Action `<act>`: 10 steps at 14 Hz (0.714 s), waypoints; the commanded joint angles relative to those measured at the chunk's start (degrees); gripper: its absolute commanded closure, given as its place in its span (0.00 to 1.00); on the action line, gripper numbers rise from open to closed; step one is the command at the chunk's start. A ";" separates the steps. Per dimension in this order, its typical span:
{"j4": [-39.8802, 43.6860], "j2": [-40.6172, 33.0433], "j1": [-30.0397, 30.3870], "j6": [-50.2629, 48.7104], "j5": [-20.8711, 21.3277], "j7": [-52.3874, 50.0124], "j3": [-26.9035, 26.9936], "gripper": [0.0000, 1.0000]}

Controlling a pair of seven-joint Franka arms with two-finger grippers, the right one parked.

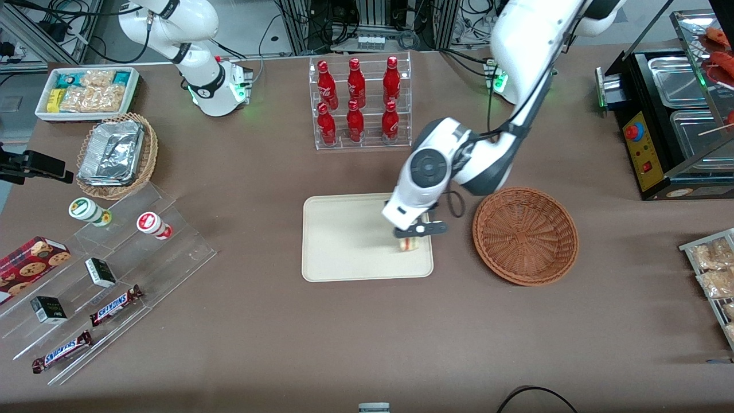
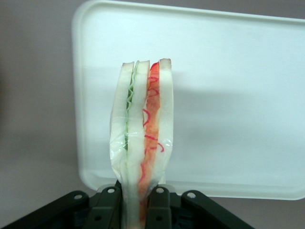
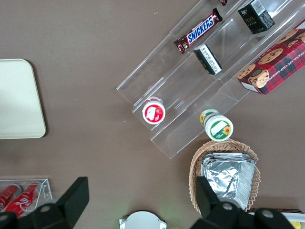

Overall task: Place sandwich from basket to tray
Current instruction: 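Lift the sandwich and carry it over the cream tray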

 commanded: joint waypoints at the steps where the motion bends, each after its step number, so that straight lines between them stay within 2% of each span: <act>1: 9.89 7.62 -4.00 -1.72 -0.53 -3.50 0.91 1.00; 6: 18.42 13.69 -4.19 -1.72 -0.97 -4.73 0.82 1.00; 10: 19.57 15.19 -4.19 -0.23 -0.80 -6.48 0.82 1.00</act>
